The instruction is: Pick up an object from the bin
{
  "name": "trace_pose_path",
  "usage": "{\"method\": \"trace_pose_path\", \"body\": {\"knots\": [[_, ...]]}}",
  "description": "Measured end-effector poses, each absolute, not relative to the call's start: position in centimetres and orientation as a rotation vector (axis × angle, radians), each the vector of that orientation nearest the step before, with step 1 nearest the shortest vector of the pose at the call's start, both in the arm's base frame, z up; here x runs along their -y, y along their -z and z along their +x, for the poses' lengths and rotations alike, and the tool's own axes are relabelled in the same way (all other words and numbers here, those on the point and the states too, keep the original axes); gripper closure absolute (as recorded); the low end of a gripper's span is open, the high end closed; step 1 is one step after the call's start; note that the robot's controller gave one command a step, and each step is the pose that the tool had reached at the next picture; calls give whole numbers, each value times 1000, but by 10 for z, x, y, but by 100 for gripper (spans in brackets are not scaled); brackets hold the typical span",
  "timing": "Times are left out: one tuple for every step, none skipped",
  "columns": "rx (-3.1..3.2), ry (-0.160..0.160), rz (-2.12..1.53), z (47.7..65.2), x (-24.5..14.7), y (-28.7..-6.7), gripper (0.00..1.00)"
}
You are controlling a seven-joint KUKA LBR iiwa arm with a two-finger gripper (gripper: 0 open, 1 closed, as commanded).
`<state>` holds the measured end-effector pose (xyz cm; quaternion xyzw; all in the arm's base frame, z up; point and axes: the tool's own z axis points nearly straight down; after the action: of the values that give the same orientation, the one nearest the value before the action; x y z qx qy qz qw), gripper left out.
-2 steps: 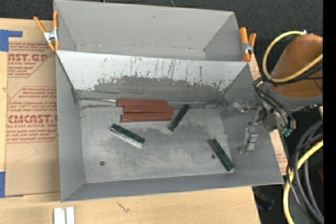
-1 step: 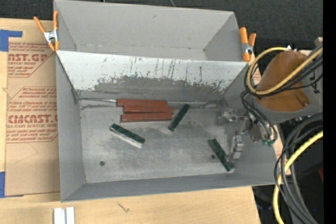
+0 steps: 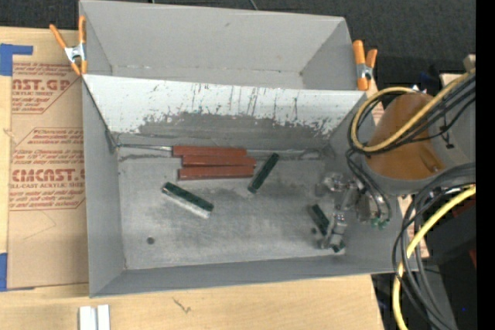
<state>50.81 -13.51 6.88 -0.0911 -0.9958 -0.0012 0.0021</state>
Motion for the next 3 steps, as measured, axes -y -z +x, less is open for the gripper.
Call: {"method": "trace_pose_path", "body": {"knots": [[3132, 0, -242, 514, 117, -70, 100], [3132, 0, -242, 514, 117, -70, 100], [3132, -1, -241, 514, 117, -69, 0]]}}
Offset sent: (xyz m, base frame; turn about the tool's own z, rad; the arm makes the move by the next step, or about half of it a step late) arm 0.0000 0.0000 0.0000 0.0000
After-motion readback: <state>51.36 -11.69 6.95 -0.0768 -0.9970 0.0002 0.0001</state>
